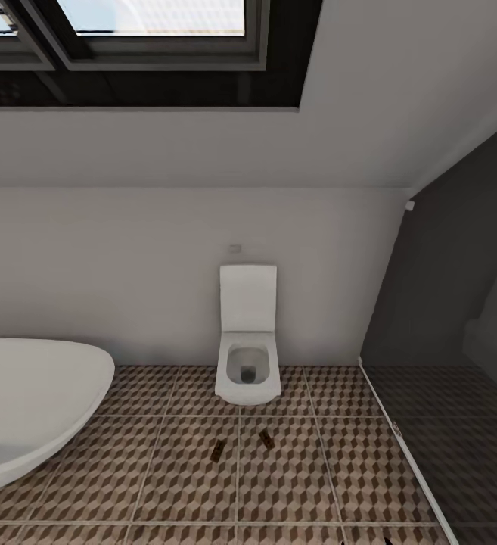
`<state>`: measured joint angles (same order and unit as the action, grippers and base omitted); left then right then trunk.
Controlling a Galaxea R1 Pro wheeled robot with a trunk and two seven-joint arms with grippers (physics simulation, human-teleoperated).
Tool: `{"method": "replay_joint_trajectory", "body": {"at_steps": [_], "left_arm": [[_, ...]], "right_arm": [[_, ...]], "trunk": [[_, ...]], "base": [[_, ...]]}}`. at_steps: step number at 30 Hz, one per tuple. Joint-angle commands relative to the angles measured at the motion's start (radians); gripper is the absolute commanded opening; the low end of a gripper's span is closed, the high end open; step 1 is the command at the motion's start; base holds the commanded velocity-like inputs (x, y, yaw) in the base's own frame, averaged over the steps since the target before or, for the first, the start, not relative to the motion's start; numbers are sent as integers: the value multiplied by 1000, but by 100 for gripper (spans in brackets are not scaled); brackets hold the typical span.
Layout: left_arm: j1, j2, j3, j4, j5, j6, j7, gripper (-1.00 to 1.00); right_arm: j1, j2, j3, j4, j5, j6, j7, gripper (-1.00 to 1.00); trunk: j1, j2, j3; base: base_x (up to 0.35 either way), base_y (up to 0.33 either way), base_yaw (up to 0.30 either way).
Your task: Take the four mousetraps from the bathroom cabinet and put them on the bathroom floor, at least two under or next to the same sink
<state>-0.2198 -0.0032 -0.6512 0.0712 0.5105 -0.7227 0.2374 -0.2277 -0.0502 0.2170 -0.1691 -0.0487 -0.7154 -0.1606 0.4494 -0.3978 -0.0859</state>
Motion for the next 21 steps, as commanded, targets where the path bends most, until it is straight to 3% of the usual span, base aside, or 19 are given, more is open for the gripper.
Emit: {"method": "replay_joint_trajectory", "body": {"at_steps": [1,10,15,21], "left_arm": [[-1,-1,-8,2,0,-3,6,100],[-1,7,-9,2,0,-3,5,100],[-1,33,-9,2,0,-3,4,100],[-2,44,-10,4,0,-3,6,100]], "right_arm": [[-1,0,9,0,-5,-2,-5,100],[-1,-1,8,1,-6,4,-5,100],[-1,0,8,8,-7,6,-4,100],[-1,1,8,28,-8,7,-3,100]], "trunk": [[1,-2,-2],[1,-2,-2],[1,-2,-2],[1,-2,-2]], "base": [[0,0,0],[0,0,0],[0,0,0],[0,0,0]]}}
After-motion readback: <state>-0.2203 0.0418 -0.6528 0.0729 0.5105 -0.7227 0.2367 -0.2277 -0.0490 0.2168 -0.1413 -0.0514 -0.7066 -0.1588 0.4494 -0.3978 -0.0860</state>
